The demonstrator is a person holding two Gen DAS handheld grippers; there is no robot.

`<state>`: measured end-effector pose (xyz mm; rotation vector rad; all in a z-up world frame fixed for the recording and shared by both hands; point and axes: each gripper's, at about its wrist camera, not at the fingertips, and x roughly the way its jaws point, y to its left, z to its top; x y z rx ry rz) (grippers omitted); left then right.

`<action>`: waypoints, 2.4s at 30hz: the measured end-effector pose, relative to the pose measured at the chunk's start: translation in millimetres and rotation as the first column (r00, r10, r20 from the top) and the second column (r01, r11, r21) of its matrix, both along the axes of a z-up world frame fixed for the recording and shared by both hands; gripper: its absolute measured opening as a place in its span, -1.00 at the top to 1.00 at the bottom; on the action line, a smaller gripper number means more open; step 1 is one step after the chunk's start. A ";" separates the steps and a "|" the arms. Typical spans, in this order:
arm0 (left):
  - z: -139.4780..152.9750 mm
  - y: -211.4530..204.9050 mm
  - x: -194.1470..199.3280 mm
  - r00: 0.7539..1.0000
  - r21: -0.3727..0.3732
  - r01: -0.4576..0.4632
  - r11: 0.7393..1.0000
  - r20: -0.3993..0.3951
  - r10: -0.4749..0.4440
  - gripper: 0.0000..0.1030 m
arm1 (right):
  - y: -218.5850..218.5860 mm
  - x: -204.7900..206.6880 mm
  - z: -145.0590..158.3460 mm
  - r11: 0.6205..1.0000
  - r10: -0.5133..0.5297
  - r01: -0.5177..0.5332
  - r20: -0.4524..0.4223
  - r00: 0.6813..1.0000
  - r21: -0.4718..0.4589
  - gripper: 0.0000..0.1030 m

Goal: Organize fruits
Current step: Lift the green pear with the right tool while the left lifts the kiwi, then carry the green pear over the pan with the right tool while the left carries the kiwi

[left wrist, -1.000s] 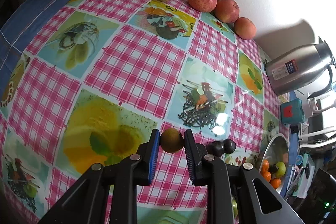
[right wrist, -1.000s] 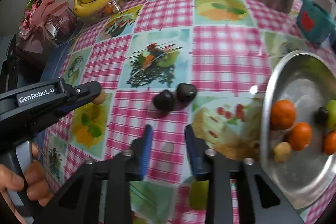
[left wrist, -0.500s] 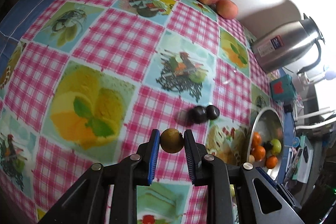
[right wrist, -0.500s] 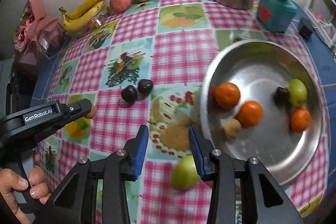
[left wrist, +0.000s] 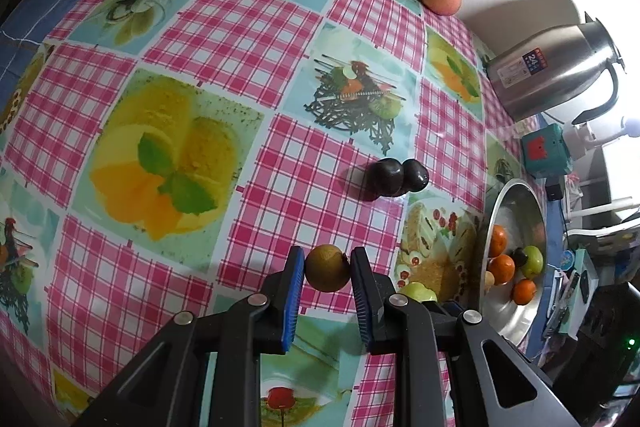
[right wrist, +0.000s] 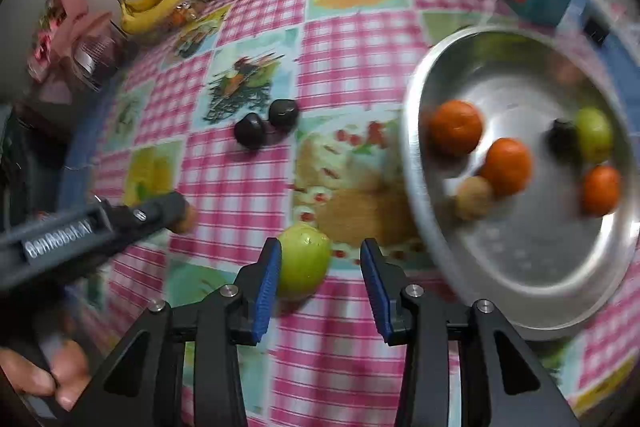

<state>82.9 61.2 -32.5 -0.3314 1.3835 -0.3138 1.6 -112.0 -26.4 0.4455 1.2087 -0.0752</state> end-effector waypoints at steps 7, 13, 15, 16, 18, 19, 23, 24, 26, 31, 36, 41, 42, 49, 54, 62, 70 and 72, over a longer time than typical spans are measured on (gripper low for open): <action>-5.8 3.5 4.1 1.000 -0.001 -0.018 1.000 -0.021 0.018 0.51 | 14.9 9.9 -10.1 0.997 0.033 -0.032 -0.006 0.999 0.071 0.18; -6.4 4.4 6.0 0.999 -0.001 -0.026 1.000 -0.023 0.026 0.51 | 27.2 18.8 -17.1 0.995 0.059 -0.057 -0.024 0.998 0.078 0.18; -7.1 6.6 6.6 0.999 0.000 -0.032 1.000 -0.026 0.032 0.51 | 31.9 21.7 -20.8 0.994 0.071 -0.068 -0.035 0.997 0.083 0.18; -7.8 7.7 7.1 0.999 -0.001 -0.035 0.999 -0.028 0.035 0.51 | 33.7 22.3 -21.9 0.994 0.077 -0.074 -0.038 0.996 0.079 0.18; -8.4 9.9 6.8 0.999 -0.001 -0.041 0.999 -0.030 0.041 0.51 | 39.3 24.4 -23.0 0.994 0.093 -0.090 -0.042 0.995 0.059 0.17; -8.6 10.6 7.1 0.999 -0.001 -0.044 0.999 -0.032 0.044 0.51 | 41.3 25.6 -22.9 0.994 0.098 -0.096 -0.041 0.994 0.048 0.17; -7.4 11.5 6.8 0.998 -0.007 -0.050 0.999 -0.028 0.050 0.51 | 45.8 26.9 -21.8 0.993 0.120 -0.120 -0.037 0.992 0.016 0.17; -6.4 11.7 6.6 0.998 -0.009 -0.053 0.999 -0.025 0.052 0.51 | 45.7 27.1 -21.7 0.993 0.120 -0.119 -0.036 0.992 0.015 0.17; -3.6 12.9 6.4 0.998 -0.013 -0.057 0.998 -0.019 0.057 0.51 | 44.5 26.6 -19.8 0.993 0.117 -0.117 -0.030 0.993 0.011 0.17; 3.8 10.3 6.9 0.998 -0.024 -0.061 0.998 0.002 0.061 0.51 | 29.2 20.2 -8.4 0.995 0.092 -0.092 0.014 0.996 0.038 0.17; 10.5 4.0 7.8 0.998 -0.031 -0.058 0.998 0.019 0.058 0.51 | 8.7 13.1 3.5 0.999 0.045 -0.046 0.043 0.998 0.025 0.17; 16.3 -11.4 4.6 0.999 -0.034 -0.032 0.999 0.034 0.033 0.51 | -22.3 -1.3 21.1 0.999 -0.028 0.029 0.086 0.996 -0.012 0.18; 18.2 -16.1 3.4 0.999 -0.034 -0.020 0.999 0.040 0.022 0.51 | -30.8 -3.9 24.7 0.998 -0.053 0.055 0.094 0.994 -0.023 0.17; 30.2 -68.2 -11.6 0.991 -0.024 0.110 0.994 0.076 -0.108 0.51 | -90.2 -29.3 33.2 0.971 -0.220 0.227 0.096 0.971 -0.071 0.17; 37.3 -113.4 -30.1 0.968 -0.015 0.232 0.973 0.100 -0.230 0.51 | -127.4 -49.1 26.2 0.939 -0.330 0.334 0.059 0.942 -0.084 0.17; 48.4 -174.3 -64.6 0.895 0.036 0.414 0.909 0.167 -0.414 0.51 | -159.6 -72.0 24.2 0.905 -0.419 0.422 0.051 0.906 -0.055 0.17; 45.0 -200.1 -74.8 0.858 0.055 0.477 0.877 0.189 -0.478 0.51 | -170.4 -84.0 30.0 0.893 -0.446 0.449 0.068 0.893 -0.036 0.17; 44.1 -201.1 -74.4 0.855 0.055 0.481 0.875 0.193 -0.482 0.51 | -169.7 -83.9 30.2 0.894 -0.444 0.447 0.066 0.893 -0.036 0.17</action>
